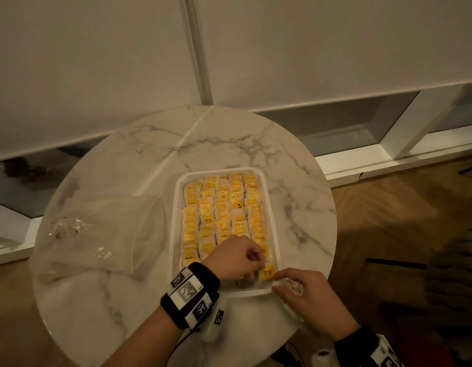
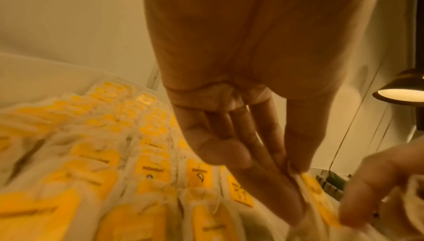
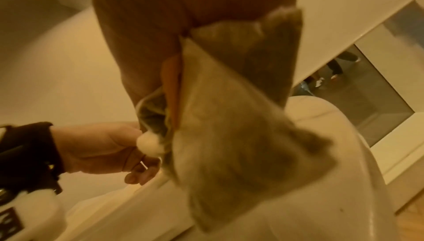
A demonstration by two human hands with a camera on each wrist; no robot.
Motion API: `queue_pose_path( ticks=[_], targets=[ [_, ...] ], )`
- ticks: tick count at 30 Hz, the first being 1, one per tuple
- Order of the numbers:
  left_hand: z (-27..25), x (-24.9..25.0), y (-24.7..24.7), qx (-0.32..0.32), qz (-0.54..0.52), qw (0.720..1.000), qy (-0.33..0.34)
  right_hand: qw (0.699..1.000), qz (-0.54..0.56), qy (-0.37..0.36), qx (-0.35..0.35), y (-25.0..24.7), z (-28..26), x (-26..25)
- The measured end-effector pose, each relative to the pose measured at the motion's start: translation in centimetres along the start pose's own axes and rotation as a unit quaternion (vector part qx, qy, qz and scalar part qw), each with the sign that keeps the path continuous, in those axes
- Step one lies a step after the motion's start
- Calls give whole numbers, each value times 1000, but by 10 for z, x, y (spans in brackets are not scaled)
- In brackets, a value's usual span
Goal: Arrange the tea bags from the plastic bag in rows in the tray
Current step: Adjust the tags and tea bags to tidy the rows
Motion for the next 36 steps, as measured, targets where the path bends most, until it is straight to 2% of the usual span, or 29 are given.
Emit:
queue_pose_path(
  ticks=[3, 7, 12, 17, 19, 21, 23, 25, 30, 36],
  targets=[
    [14, 2, -1, -5, 71, 997, -17, 1000, 23, -2, 5, 0, 0, 5],
    [28, 8, -3, 45, 182, 982, -15, 999, 37, -16, 8, 0, 3, 6],
    [38, 8, -3, 85, 232, 969, -27, 999, 47, -19, 4, 1, 6, 12],
    [30, 7, -4, 98, 271, 958, 5, 998, 62, -24, 6, 1, 7, 14],
    [21, 10, -5, 90, 263, 960, 41, 997, 68, -21, 3, 1, 8, 15],
    [13, 16, -3, 50, 252, 964, 71, 997, 77, -20, -3, 0, 9, 14],
    [7, 21, 3, -10, 259, 963, 77, 996, 91, -15, -10, -1, 10, 12],
    [8, 22, 10, -40, 275, 958, 68, 995, 96, -9, -13, -2, 12, 12],
    [15, 22, 21, -58, 301, 951, 40, 994, 103, -5, -20, -2, 14, 11],
    [27, 23, 21, -28, 331, 943, 15, 994, 110, -7, -12, 1, 14, 15]
  ],
)
Point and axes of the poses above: each hand's wrist, its own z-axis towards the middle knuckle, its own y-axis out of the palm, x = y × z, the point moved 3 cm from there along z, towards the middle knuckle, and after that the axes turned 9 degrees about x, right-handed, at the moved point
